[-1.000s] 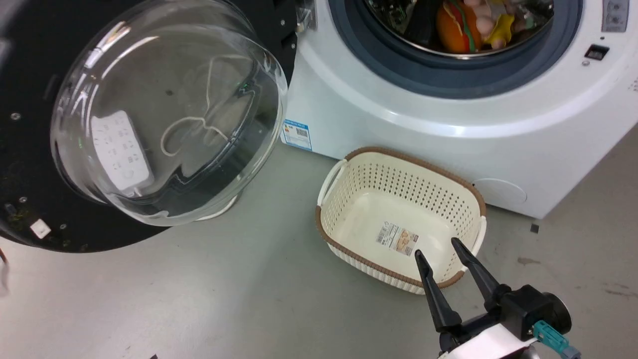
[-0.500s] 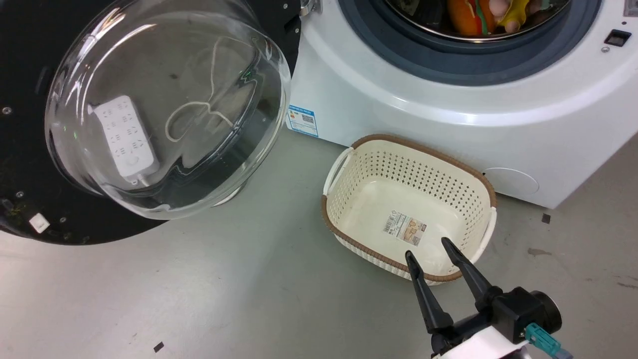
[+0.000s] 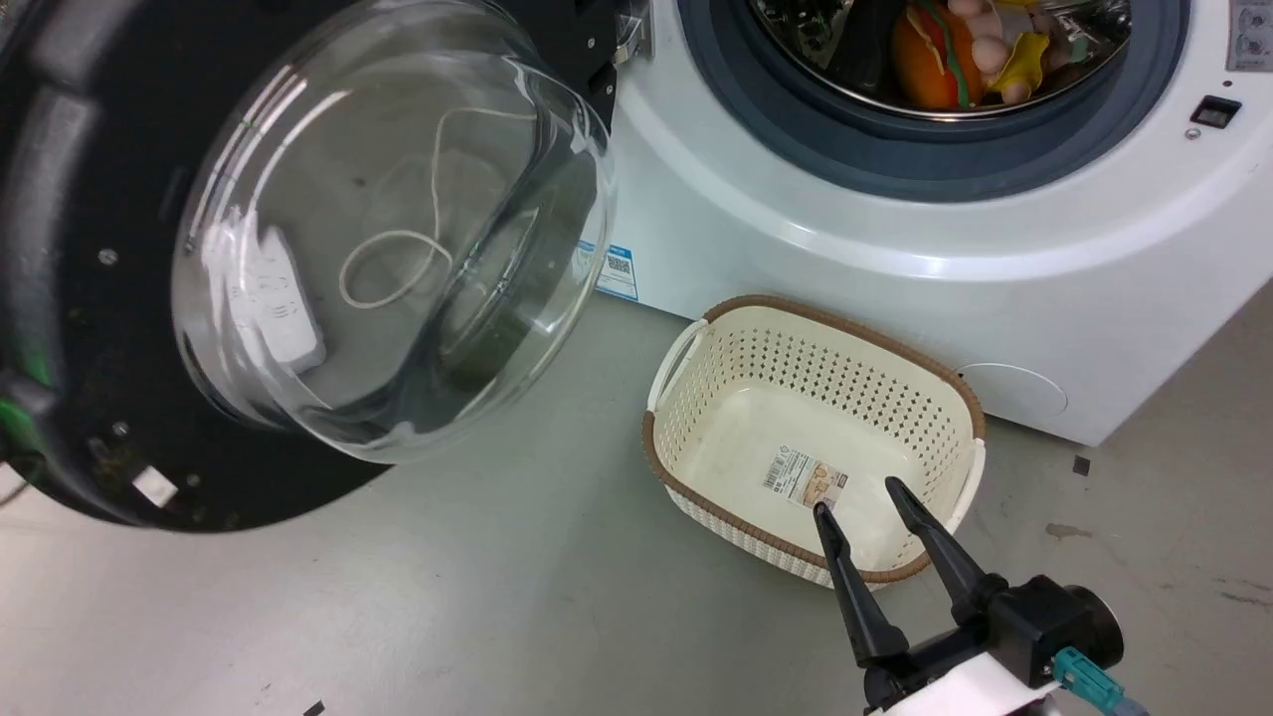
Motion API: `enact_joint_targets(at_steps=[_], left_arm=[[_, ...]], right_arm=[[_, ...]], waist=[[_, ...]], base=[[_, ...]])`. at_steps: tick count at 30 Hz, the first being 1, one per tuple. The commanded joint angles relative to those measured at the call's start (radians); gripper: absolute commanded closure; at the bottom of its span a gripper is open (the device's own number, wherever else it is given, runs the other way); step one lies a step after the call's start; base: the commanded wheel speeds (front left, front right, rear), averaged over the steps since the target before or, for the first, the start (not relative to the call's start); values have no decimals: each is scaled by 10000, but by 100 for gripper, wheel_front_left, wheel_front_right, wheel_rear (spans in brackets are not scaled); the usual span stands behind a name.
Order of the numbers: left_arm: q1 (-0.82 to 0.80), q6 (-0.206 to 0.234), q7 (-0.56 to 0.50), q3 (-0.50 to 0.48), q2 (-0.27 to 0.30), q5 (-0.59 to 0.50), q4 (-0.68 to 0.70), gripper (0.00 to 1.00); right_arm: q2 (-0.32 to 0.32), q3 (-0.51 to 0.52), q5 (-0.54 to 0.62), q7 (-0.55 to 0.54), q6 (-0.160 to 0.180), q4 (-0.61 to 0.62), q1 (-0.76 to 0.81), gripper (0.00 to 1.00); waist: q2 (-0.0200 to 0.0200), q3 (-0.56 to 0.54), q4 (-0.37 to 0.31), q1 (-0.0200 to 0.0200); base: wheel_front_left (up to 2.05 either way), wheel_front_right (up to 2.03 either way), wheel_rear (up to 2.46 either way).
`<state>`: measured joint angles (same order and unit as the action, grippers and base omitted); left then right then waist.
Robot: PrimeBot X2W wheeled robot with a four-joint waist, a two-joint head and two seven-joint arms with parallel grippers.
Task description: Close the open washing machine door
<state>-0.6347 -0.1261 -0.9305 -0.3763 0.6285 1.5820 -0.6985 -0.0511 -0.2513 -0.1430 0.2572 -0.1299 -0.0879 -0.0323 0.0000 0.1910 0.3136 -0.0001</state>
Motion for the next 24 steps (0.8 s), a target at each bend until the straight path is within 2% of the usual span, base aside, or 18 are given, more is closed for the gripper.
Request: enact_joint_targets(at_steps=[1,5,11,12,13,15,16,17,18,19,20,24], left_arm=[[281,-45,-273,137,-209,-4,174,100],[820,-45,-827,215,-490,196,751,100],[1596,-45,-908,209,-1124,320,1758,100],[1986,-45,-850,233,-1495,346,2245,100],[1986,-45,-850,233,-1495,346,2245,100],[2604,-45,-840,377,-2069,344,2975,100],[2604,-45,-840,377,-2069,344,2975,100],[2995,-45,-769,481,-2503,347,3428,100],[2995,-45,-769,481,-2503,347,3428,100],[3372,-45,-611,596,-3003,336,3910,100],[3372,-45,-611,596,-3003,336,3910,100],[4043,105,-171,753,-4140,479,4928,100]], right_arm=[[9,36,-94,45,-8,30,69,0],[9,142,-207,45,-8,41,166,0],[9,460,-332,45,-8,49,351,0],[9,644,-376,45,-8,60,432,0],[9,644,-376,45,-8,60,432,0],[9,977,-438,45,-8,98,553,0],[9,977,-438,45,-8,98,553,0],[9,1153,-445,45,-8,107,631,0],[9,1153,-445,45,-8,107,631,0],[9,1322,-402,45,-8,114,703,0],[9,1322,-402,45,-8,114,703,0],[9,1653,-357,45,-8,171,782,0]], waist=[[0,-36,-27,1],[0,-220,-110,1],[0,-566,-237,1],[0,-737,-315,1],[0,-737,-315,1],[0,-962,-443,1],[0,-962,-443,1],[0,-1091,-549,1],[0,-1091,-549,1],[0,-1209,-695,1],[0,-1209,-695,1],[0,-1282,-1096,1]], base=[[0,0,0],[0,0,0],[0,0,0],[0,0,0],[0,0,0],[0,0,0],[0,0,0],[0,0,0],[0,0,0],[0,0,0],[0,0,0],[0,0,0]])
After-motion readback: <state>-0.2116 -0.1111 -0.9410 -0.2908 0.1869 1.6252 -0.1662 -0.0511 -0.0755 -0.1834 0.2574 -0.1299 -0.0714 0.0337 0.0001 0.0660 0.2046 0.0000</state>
